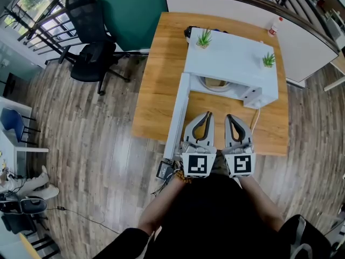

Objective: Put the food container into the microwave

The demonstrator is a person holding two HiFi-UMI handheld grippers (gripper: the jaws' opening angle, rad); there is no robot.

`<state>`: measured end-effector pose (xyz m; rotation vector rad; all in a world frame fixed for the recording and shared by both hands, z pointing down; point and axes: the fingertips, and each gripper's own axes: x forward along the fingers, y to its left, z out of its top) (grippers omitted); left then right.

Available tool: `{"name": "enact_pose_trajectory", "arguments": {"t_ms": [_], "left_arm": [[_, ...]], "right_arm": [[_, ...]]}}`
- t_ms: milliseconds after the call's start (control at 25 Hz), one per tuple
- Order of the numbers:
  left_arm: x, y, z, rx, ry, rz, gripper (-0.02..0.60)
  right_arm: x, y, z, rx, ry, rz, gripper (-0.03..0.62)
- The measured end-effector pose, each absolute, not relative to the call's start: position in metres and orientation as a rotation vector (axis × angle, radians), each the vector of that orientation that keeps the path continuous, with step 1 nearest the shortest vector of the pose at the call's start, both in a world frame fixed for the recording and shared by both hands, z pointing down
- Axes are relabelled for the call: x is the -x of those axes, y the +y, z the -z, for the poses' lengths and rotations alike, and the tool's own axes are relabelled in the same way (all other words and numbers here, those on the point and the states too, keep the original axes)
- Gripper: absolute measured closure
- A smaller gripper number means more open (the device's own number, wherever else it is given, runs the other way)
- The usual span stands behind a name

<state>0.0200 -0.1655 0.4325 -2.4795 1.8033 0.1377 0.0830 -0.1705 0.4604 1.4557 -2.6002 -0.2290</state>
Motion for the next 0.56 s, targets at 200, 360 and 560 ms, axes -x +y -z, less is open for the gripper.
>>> {"name": "enact_pose_trajectory", "arguments": {"t_ms": [200, 360, 560], "left_arm": [[-0.02, -0.167, -0.432, 2.475, 1.798, -0.146, 0.551], [-0.017, -0.167, -0.434, 2.475, 1.79, -0.129, 0.551], [-0.015, -0.166, -0.438, 2.504, 1.751, -0.105, 0.551]], "right_arm": [[-0.081, -0.171, -0.461, -1.449, -2.606, 0.227, 0.591], [-0.076, -0.17, -0.468, -1.423, -2.6, 0.214, 0.591], [-0.077, -0.174, -0.491, -1.419, -2.523, 0.189, 0.591]]}}
